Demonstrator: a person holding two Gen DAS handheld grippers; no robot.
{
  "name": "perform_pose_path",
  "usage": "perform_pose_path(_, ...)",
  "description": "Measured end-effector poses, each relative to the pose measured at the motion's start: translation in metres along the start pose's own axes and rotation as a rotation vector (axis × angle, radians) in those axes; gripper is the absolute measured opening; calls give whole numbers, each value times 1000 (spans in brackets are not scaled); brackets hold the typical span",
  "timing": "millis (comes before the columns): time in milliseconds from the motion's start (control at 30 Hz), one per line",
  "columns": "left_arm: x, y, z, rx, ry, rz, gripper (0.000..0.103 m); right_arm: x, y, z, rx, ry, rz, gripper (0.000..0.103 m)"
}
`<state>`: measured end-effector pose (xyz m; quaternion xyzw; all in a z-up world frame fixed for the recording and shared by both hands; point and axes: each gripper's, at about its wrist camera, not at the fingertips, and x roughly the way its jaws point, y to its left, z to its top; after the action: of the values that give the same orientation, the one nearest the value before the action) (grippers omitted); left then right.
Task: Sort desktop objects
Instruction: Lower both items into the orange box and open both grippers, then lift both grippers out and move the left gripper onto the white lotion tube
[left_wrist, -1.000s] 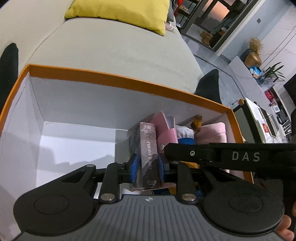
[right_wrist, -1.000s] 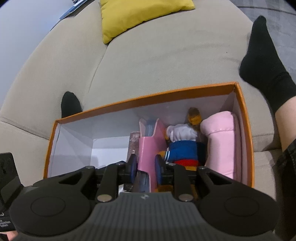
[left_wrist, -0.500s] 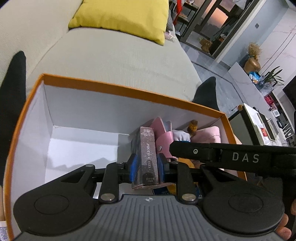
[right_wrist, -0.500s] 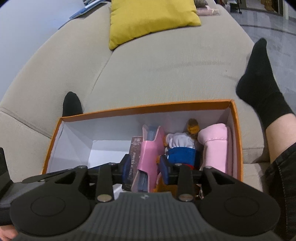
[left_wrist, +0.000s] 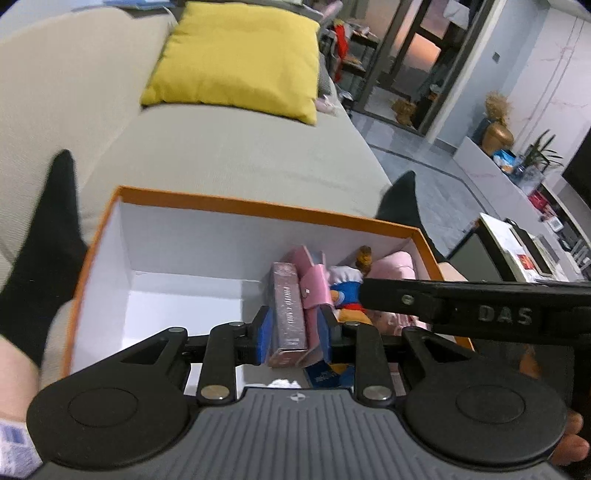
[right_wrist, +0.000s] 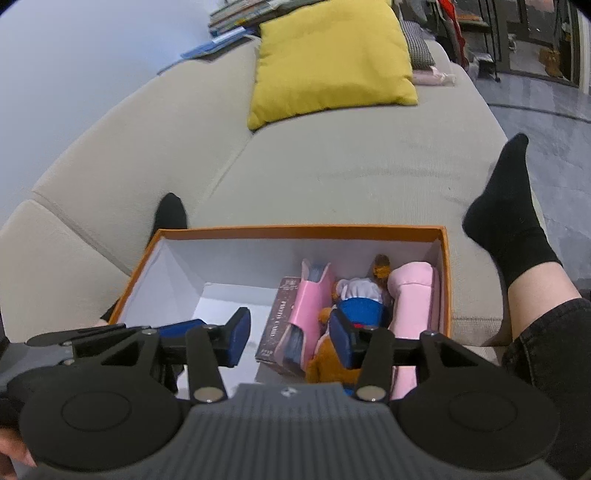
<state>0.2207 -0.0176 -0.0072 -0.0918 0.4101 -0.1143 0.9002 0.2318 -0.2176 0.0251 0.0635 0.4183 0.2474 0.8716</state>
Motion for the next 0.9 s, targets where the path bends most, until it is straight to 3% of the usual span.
perform_pose_path(133, -26, 1, -5, 10, -62, 6, 30, -18, 14, -21, -89, -39, 28, 52)
perform_pose_path(300, -62, -4, -19, 54, -130, 7, 30, -41, 29, -53, -159, -123, 71, 67)
perform_pose_path(467, -93, -2, -39, 68, -155, -7, 30, -60, 37, -77, -186, -170, 88, 68)
perform_pose_path(667, -119, 9, -68, 51, -140, 2, 30, -68, 41, -107, -220, -125, 88, 68)
perform_pose_path(900, -122, 31, -100, 26, -53, 96, 30, -56, 38, -136, -236, -16, 80, 66)
